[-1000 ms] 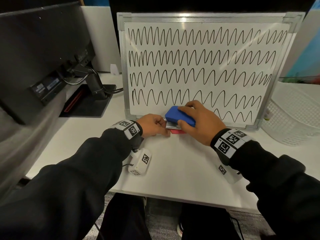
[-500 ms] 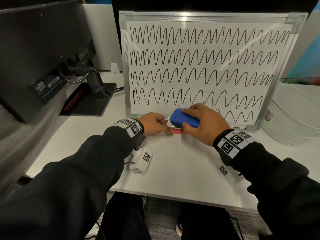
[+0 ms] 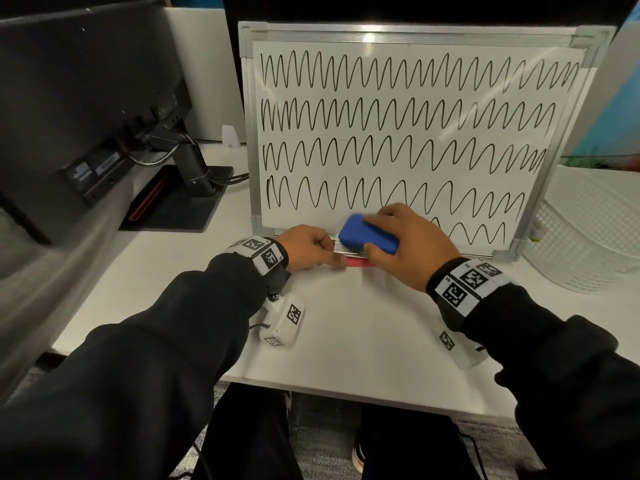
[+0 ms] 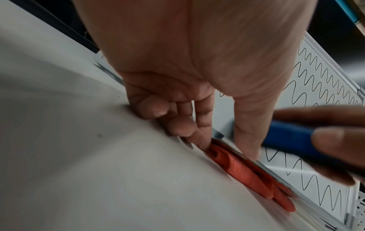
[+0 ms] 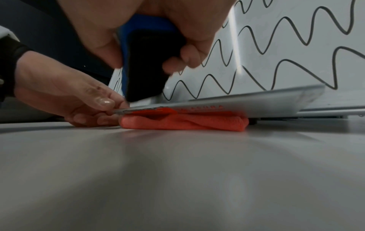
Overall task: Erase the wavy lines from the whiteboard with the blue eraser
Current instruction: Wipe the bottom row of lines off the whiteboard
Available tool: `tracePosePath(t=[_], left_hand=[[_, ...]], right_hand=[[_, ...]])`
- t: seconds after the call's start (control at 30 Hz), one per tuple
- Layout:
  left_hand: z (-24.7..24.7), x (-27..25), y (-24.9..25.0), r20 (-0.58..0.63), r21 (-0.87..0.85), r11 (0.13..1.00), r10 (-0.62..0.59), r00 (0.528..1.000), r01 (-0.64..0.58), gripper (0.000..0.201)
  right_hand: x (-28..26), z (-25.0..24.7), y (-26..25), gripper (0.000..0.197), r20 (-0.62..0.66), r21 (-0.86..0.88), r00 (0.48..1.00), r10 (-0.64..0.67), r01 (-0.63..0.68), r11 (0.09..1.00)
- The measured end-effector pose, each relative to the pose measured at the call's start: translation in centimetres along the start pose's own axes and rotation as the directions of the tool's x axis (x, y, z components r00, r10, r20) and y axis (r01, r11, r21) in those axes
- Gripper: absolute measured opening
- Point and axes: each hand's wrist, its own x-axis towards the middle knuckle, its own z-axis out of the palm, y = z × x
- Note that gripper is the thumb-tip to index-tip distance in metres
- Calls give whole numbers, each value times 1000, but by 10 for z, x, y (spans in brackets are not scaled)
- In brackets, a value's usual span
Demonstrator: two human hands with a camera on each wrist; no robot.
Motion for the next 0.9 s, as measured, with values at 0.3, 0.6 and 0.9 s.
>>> tracePosePath(t=[0.3,0.6,0.9], left_hand=[[0,0,1,-3,15,1000,6,1000,-6,26],[0,-1,2,-14,16,1000,-4,1000,4,32],[-2,-1,2,-19,29,1000,-7,1000,8,27]], right_hand=[[0,0,-1,52,27,9,1000,9,-9,1000],[-3,-3,7,50,4,30,999,53,-53,998],[-5,-5,9,49,-42,55,997,65,-63,996]])
